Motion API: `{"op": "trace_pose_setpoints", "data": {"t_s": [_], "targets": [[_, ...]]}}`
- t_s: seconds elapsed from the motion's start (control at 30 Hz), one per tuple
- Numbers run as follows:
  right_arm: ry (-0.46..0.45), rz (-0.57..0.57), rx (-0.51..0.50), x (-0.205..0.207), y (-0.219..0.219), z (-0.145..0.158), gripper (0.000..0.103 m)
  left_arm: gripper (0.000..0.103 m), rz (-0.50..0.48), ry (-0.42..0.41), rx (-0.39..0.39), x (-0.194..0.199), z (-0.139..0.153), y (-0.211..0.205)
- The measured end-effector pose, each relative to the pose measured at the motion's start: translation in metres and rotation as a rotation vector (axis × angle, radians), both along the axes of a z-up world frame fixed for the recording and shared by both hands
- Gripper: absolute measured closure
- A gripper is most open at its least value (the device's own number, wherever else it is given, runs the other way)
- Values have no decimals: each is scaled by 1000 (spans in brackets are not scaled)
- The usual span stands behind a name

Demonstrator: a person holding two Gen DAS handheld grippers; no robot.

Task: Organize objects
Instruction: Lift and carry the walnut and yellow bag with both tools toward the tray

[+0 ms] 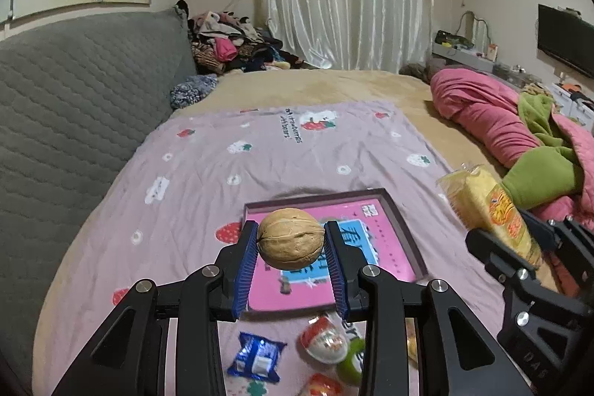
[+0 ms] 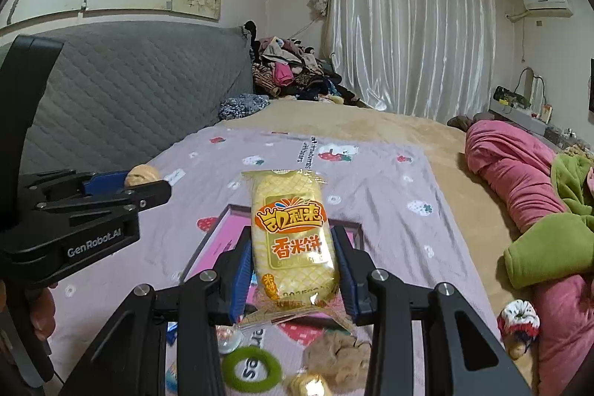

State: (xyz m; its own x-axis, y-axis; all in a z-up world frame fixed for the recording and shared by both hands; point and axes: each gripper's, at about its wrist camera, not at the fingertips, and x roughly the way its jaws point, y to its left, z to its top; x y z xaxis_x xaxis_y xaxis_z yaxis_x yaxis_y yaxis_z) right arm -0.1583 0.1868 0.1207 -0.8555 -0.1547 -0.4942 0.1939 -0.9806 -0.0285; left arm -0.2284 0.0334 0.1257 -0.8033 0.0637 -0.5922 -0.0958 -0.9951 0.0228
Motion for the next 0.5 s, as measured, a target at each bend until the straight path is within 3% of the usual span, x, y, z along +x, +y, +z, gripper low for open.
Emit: {"op": "trace_pose_setpoints", "data": {"t_s": [0.27,0.5], "targets": [[-6,7,-13,-35,6,8,62,66,7,1,-23,-33,-1,3],[-5,10,-8,-58,8,1,62,66,15,-15,8,-64,-10,2]]}}
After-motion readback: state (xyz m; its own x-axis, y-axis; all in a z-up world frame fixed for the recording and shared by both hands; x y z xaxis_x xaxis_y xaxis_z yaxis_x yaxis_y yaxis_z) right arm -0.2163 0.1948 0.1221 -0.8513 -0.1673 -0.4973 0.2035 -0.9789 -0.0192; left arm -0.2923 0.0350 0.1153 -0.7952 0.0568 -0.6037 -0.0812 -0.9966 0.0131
